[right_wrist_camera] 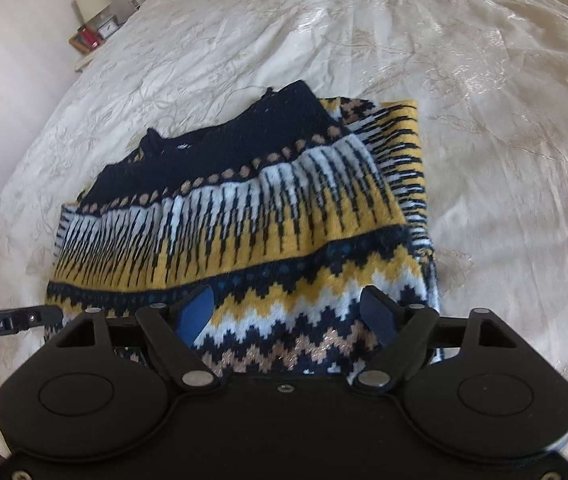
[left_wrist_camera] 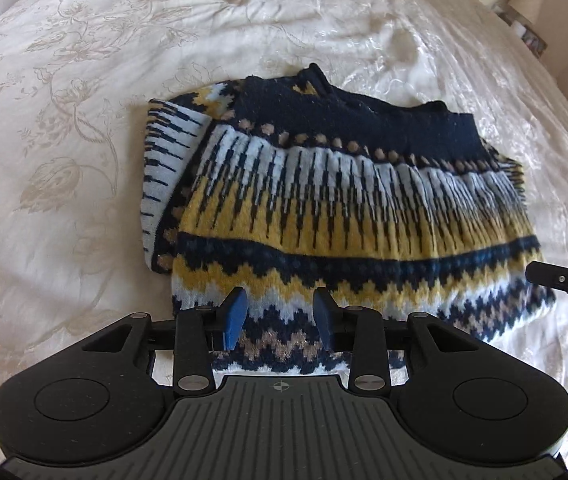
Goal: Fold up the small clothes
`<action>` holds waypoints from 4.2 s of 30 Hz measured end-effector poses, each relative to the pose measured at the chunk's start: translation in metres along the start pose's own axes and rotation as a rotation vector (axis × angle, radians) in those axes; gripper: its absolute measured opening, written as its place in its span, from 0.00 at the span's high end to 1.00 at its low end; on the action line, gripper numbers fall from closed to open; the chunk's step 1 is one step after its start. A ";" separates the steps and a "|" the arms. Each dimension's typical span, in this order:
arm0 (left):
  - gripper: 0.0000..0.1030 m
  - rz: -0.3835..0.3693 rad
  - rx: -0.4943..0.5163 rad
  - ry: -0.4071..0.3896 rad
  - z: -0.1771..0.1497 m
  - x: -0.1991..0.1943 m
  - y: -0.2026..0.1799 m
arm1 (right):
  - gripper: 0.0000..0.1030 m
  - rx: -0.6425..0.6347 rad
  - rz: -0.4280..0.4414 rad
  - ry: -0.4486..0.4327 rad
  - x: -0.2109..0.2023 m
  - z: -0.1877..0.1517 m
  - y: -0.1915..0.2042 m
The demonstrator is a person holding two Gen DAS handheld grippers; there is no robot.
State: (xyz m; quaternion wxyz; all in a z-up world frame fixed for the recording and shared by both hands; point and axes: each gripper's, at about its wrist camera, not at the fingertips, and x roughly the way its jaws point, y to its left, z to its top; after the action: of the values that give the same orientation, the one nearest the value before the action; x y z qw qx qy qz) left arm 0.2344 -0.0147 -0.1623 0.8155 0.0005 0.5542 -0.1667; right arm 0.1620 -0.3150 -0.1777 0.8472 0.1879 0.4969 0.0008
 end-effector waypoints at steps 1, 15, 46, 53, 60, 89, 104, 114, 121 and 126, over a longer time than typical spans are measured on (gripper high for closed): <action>0.66 0.004 0.014 0.001 -0.001 0.002 -0.002 | 0.20 -0.025 0.009 0.006 0.001 -0.003 0.006; 0.65 0.071 0.041 0.092 -0.007 0.033 0.021 | 0.21 -0.114 -0.090 0.141 0.033 -0.019 -0.011; 0.00 0.205 0.037 -0.003 -0.021 0.071 -0.041 | 0.00 -0.242 0.005 0.175 0.036 -0.027 -0.014; 0.00 0.207 0.038 -0.030 -0.034 0.067 -0.043 | 0.01 -0.027 0.103 0.038 -0.009 -0.014 -0.055; 0.00 0.212 0.026 0.025 -0.025 0.067 -0.043 | 0.01 0.086 0.115 0.010 0.000 0.016 -0.094; 0.09 0.191 0.021 0.093 0.077 0.105 -0.103 | 0.00 0.205 0.388 0.083 0.063 0.033 -0.132; 0.00 0.214 0.020 0.109 0.083 0.129 -0.100 | 0.00 0.327 0.527 0.125 0.086 0.053 -0.135; 0.13 0.151 -0.012 0.085 0.082 0.105 -0.085 | 0.64 0.240 0.368 0.149 0.081 0.062 -0.102; 0.22 0.133 -0.114 -0.004 0.054 0.037 -0.043 | 0.65 0.117 0.254 0.108 0.047 0.074 -0.053; 0.22 0.149 -0.177 0.001 0.023 -0.002 0.001 | 0.65 0.091 0.191 0.098 0.031 0.083 -0.013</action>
State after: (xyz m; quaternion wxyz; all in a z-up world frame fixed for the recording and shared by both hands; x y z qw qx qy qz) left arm 0.2551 -0.0180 -0.1518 0.8221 -0.0300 0.5658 -0.0560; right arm 0.2454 -0.3473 -0.1714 0.8087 0.2723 0.5169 0.0680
